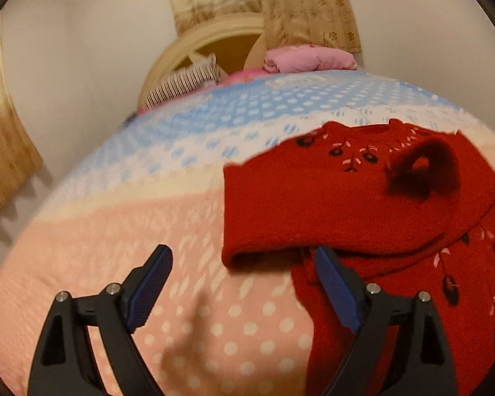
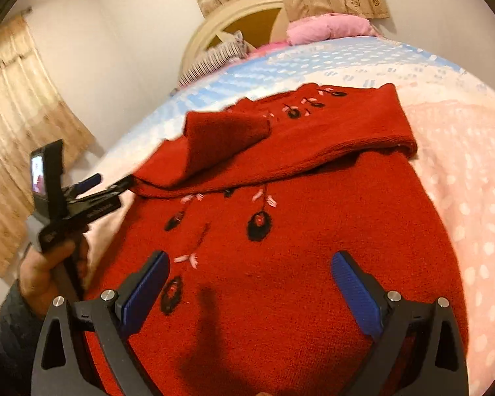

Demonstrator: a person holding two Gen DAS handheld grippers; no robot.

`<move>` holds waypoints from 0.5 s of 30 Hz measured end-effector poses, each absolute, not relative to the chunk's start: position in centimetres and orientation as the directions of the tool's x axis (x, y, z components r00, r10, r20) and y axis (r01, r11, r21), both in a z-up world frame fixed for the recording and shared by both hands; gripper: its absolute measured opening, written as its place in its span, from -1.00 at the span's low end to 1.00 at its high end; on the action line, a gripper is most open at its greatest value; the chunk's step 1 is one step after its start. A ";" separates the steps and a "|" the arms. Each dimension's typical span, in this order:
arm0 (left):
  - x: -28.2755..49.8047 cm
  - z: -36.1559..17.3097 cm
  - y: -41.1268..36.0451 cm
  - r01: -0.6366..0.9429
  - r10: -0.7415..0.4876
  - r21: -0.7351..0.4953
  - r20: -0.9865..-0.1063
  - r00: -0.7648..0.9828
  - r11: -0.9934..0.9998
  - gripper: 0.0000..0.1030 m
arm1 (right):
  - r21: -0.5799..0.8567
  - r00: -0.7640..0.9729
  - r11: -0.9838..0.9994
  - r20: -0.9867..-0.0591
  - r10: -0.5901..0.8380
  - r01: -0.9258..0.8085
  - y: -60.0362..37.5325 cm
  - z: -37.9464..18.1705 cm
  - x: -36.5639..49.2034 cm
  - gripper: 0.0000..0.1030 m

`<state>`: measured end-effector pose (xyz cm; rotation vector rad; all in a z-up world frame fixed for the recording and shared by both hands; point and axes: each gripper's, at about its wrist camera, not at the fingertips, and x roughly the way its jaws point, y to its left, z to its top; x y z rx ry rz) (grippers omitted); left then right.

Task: Fold small clothes
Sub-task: 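Open the left tool to release the folded sleeve, then grasp the sweater hem with the right tool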

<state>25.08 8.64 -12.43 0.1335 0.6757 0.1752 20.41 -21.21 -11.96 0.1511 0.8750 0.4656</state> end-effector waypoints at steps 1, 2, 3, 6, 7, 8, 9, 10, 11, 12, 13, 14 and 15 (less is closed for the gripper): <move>25.1 -12.1 8.9 -0.129 0.200 0.160 -0.608 0.768 0.979 0.76 | 0.284 0.550 0.903 -0.720 0.424 -0.324 -20.8 -11.7 20.7 0.92; 25.2 -12.2 8.9 -0.129 0.197 0.155 -0.606 0.770 0.980 0.82 | 0.254 0.555 0.911 -0.729 0.401 -0.325 -20.2 -11.2 21.1 0.92; 25.5 -12.3 8.8 -0.118 0.189 0.155 -0.615 0.766 0.981 0.86 | 0.239 0.561 0.912 -0.728 0.395 -0.332 -19.6 -10.5 21.4 0.92; 26.6 -13.3 8.5 -0.098 0.179 0.159 -0.660 0.730 0.982 0.86 | 0.182 0.595 0.911 -0.706 0.384 -0.371 -17.4 -7.6 22.4 0.92; 26.5 -13.4 8.6 -0.094 0.167 0.145 -0.667 0.726 0.985 0.86 | 0.142 0.609 0.908 -0.700 0.373 -0.394 -16.2 -6.5 22.9 0.92; 26.2 -13.4 8.9 -0.097 0.159 0.129 -0.665 0.730 0.987 0.87 | 0.110 0.614 0.904 -0.700 0.365 -0.412 -15.2 -6.0 23.4 0.92; 26.2 -13.5 9.3 -0.102 0.157 0.121 -0.666 0.729 0.987 0.88 | 0.083 0.615 0.901 -0.704 0.355 -0.426 -14.3 -5.6 24.0 0.92; 26.3 -13.5 9.5 -0.108 0.158 0.117 -0.671 0.725 0.987 0.93 | 0.049 0.612 0.898 -0.715 0.338 -0.438 -13.1 -5.4 24.9 0.92; 26.4 -13.7 9.5 -0.113 0.160 0.114 -0.677 0.718 0.987 0.94 | 0.029 0.607 0.896 -0.726 0.324 -0.444 -12.2 -5.6 25.7 0.92; 26.6 -13.9 9.7 -0.114 0.160 0.113 -0.682 0.714 0.987 0.94 | 0.004 0.598 0.892 -0.741 0.306 -0.452 -11.2 -6.0 26.5 0.92; 26.6 -14.0 9.6 -0.114 0.160 0.113 -0.684 0.712 0.987 0.94 | -0.034 0.588 0.887 -0.759 0.277 -0.461 -10.0 -6.6 27.6 0.92; 26.6 -14.1 9.6 -0.113 0.159 0.112 -0.685 0.711 0.987 0.94 | -0.071 0.580 0.880 -0.776 0.248 -0.470 -9.0 -7.2 28.3 0.92; 26.7 -14.1 9.7 -0.114 0.158 0.109 -0.685 0.712 0.987 0.94 | -0.108 0.578 0.872 -0.787 0.218 -0.477 -8.1 -7.7 29.0 0.92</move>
